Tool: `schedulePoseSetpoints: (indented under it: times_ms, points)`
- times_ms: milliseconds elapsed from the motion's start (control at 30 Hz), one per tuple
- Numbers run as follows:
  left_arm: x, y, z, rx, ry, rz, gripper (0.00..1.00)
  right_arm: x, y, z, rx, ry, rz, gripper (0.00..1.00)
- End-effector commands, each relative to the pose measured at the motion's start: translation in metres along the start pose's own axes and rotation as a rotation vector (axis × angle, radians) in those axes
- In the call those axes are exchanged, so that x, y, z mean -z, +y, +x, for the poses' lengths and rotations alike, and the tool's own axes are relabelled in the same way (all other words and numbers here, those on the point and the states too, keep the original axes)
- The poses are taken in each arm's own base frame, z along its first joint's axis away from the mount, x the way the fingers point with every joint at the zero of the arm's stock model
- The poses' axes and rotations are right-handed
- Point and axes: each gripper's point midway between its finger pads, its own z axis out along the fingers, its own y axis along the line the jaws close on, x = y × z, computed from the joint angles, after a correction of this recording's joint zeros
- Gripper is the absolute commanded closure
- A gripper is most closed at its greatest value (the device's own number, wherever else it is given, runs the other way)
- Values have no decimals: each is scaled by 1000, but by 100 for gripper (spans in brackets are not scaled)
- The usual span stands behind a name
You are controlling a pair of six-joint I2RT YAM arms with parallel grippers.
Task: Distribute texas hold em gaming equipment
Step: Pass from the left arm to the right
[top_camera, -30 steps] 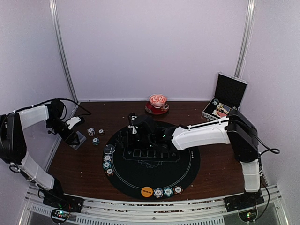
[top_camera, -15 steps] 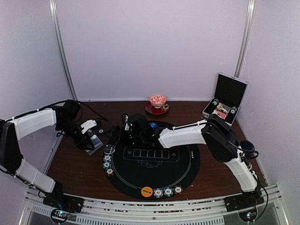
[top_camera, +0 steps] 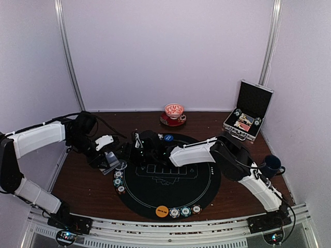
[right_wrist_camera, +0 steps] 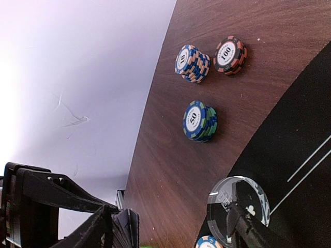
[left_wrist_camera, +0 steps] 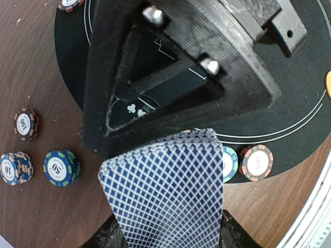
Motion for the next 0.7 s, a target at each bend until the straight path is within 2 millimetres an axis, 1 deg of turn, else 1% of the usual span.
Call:
schedulePoseSetpoints:
  times_ms: [0, 133, 300, 400, 467, 600, 667]
  points:
    - [-1, -4, -5, -12, -15, -3, 46, -5, 31, 9, 22, 46, -99, 24]
    - [-3, -4, -4, -15, -8, -5, 45, -2, 33, 10, 31, 48, -99, 24]
    - [-4, -5, -4, -17, -1, -8, 46, 5, 41, 6, 51, 34, -100, 23]
    - [-5, -3, -4, -16, 4, -14, 46, 5, 44, 14, 62, 65, -114, 23]
    - [-5, -4, -4, -20, 2, -13, 46, 3, 45, 21, 71, 93, -116, 23]
    - [-4, -4, -5, -21, 2, -14, 46, 0, 53, 37, 93, 142, -139, 24]
    - [-5, -5, -4, -23, 4, -14, 46, -2, 55, 41, 104, 154, -137, 24]
